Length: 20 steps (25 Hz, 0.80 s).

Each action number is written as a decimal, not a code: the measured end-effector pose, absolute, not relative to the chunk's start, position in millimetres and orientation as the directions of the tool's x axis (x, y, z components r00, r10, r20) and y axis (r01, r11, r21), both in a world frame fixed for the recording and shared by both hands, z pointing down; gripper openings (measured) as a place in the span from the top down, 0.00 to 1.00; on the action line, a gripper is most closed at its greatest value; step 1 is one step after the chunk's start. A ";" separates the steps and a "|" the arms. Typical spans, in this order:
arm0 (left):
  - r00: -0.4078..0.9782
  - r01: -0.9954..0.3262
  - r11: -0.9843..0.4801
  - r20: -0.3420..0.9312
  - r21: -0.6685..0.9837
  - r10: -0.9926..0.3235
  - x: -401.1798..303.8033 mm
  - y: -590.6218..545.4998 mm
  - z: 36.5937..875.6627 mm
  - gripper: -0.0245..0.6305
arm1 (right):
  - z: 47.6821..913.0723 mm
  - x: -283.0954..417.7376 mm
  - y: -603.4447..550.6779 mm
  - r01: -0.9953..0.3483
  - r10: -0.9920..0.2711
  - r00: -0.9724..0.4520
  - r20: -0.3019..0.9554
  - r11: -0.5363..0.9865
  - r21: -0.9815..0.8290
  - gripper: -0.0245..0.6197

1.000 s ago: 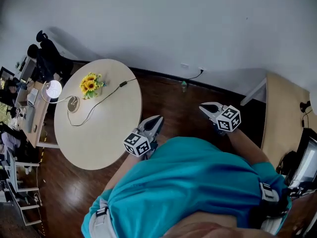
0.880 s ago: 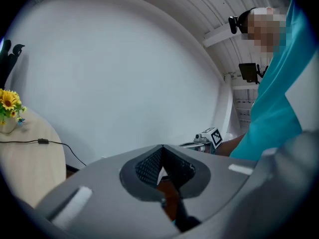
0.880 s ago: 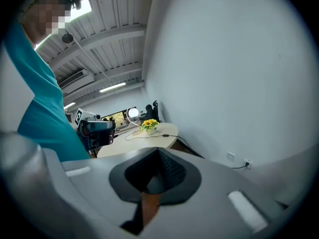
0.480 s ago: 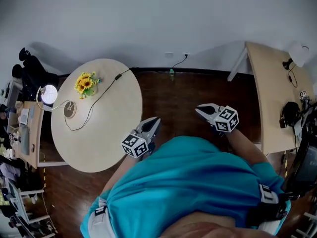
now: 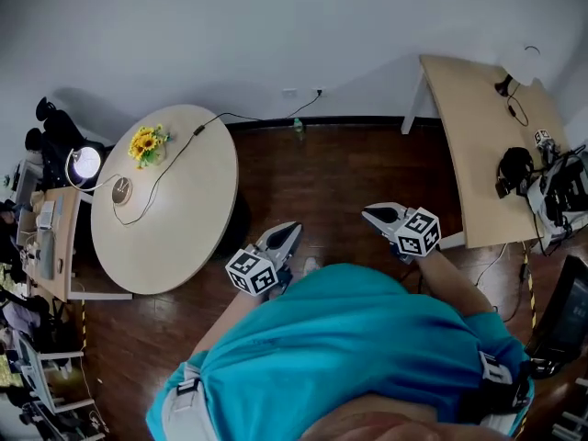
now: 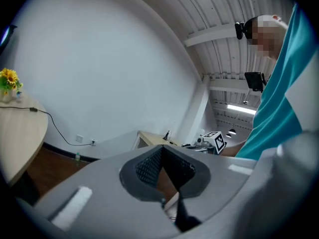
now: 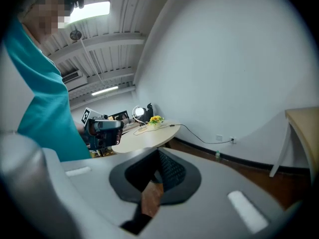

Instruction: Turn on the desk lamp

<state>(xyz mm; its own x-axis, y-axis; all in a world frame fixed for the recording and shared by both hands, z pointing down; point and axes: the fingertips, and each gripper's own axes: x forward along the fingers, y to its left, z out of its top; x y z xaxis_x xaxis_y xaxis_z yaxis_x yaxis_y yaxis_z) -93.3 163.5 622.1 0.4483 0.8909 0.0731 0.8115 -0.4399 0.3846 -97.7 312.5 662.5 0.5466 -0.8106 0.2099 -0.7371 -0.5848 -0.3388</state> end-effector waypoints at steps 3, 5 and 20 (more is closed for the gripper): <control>0.420 0.811 -0.429 0.114 0.398 0.900 -136.7 184.9 642.1 0.93 | 689.3 -134.1 335.2 -0.708 -0.804 0.552 0.221 -0.591 -0.386 0.96; 0.412 0.812 -0.434 0.142 0.390 0.900 -165.4 187.1 655.2 0.93 | 711.4 -159.8 340.7 -0.685 -0.799 0.556 0.229 -0.597 -0.417 0.96; 0.447 0.836 -0.440 0.059 0.329 0.893 -325.2 -14.5 637.3 0.93 | 678.8 -311.1 147.8 -0.733 -0.797 0.553 0.242 -0.604 -0.313 0.96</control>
